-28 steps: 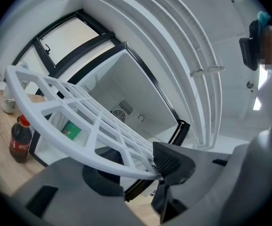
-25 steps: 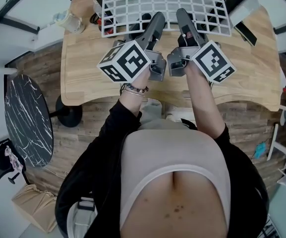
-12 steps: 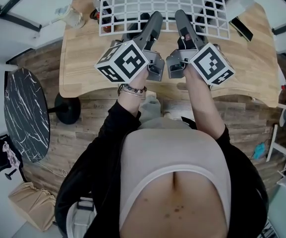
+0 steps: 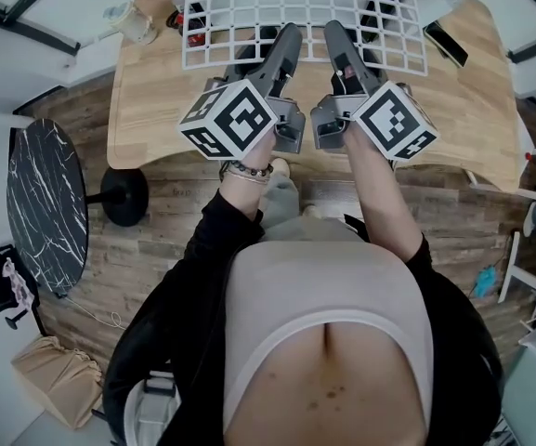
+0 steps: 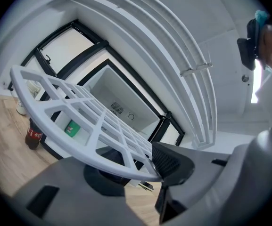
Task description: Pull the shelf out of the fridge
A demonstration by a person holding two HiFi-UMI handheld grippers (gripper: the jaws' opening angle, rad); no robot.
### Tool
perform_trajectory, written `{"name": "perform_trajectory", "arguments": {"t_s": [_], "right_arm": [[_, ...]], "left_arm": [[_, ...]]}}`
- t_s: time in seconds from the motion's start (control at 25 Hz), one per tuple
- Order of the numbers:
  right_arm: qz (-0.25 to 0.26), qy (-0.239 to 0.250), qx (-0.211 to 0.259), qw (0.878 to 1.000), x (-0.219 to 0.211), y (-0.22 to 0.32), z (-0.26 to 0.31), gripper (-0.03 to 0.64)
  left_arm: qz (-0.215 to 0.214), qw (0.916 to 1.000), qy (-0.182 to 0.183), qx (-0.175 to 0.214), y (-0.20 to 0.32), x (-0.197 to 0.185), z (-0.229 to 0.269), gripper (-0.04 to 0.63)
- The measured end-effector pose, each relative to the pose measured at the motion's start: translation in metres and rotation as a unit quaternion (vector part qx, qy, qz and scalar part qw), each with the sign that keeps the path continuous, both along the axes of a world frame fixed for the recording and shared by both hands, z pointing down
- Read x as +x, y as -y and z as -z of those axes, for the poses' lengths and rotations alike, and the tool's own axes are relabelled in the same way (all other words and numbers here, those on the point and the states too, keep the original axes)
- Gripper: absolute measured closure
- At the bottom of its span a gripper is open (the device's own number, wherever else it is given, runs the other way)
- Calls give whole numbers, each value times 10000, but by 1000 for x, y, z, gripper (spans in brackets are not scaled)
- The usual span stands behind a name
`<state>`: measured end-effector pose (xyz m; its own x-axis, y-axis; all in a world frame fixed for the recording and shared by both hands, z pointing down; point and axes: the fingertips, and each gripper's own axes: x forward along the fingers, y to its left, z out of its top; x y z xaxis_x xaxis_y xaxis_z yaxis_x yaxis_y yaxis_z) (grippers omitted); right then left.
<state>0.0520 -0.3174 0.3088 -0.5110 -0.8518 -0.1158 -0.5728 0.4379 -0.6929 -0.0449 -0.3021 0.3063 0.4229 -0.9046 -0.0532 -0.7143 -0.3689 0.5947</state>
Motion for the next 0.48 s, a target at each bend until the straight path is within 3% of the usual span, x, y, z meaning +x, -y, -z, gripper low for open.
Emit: {"name": "perform_trajectory", "arguments": {"t_s": [0.48], "right_arm": [[205, -45, 59, 9998, 24, -47, 4, 457]], "left_arm": [[153, 9998, -17, 83, -50, 25, 4, 416]]}}
